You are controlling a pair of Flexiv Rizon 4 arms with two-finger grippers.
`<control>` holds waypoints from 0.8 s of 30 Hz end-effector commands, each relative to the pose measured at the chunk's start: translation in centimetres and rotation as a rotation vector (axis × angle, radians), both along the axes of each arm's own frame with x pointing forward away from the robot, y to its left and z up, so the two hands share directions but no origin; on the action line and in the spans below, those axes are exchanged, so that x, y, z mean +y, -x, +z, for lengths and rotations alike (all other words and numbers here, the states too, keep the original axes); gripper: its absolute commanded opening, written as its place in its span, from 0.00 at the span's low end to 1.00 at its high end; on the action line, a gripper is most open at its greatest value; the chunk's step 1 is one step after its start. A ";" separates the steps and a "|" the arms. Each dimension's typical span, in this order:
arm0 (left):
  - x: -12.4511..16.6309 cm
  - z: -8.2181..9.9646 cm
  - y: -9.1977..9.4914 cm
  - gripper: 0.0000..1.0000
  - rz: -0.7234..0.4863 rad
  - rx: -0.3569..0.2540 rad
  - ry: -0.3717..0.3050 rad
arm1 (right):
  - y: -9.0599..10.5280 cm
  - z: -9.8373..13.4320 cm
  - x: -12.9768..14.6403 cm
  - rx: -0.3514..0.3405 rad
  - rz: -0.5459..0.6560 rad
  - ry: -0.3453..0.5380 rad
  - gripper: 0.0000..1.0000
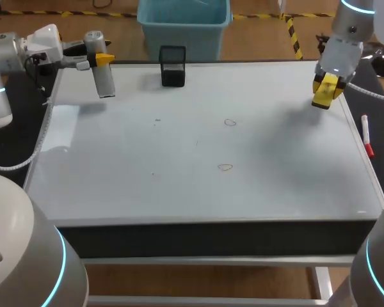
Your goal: Pick up the inspection probe, press it on each red-marked spot on the whiteboard one by one, put down the probe, pick up the eraser, and wipe off all the red marks.
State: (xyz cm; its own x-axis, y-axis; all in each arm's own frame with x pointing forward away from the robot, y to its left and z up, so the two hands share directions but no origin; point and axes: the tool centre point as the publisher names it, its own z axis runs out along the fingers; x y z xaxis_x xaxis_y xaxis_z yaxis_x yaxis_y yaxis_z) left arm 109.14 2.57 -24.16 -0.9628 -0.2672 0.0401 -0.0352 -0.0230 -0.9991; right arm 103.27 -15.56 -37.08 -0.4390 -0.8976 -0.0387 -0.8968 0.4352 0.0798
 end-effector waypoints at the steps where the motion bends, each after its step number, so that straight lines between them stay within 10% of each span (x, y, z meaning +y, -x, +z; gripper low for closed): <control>1: 0.0 0.1 -0.1 0.00 -0.002 0.000 0.000 | 0.0 0.1 -0.1 0.000 0.002 0.002 0.00; 24: -7.1 1.5 5.2 0.00 -0.173 -0.096 0.013 | 0.0 0.1 -0.1 0.000 0.002 0.002 0.00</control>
State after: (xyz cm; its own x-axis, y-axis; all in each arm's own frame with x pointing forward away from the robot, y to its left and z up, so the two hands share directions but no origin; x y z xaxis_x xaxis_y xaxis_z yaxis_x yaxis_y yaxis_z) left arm 103.88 -3.28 -22.47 -0.9931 -0.1071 -0.0476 0.0521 -0.0402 -0.9978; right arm 103.25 -15.59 -37.06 -0.4395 -0.8974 -0.0394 -0.8966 0.4356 0.0798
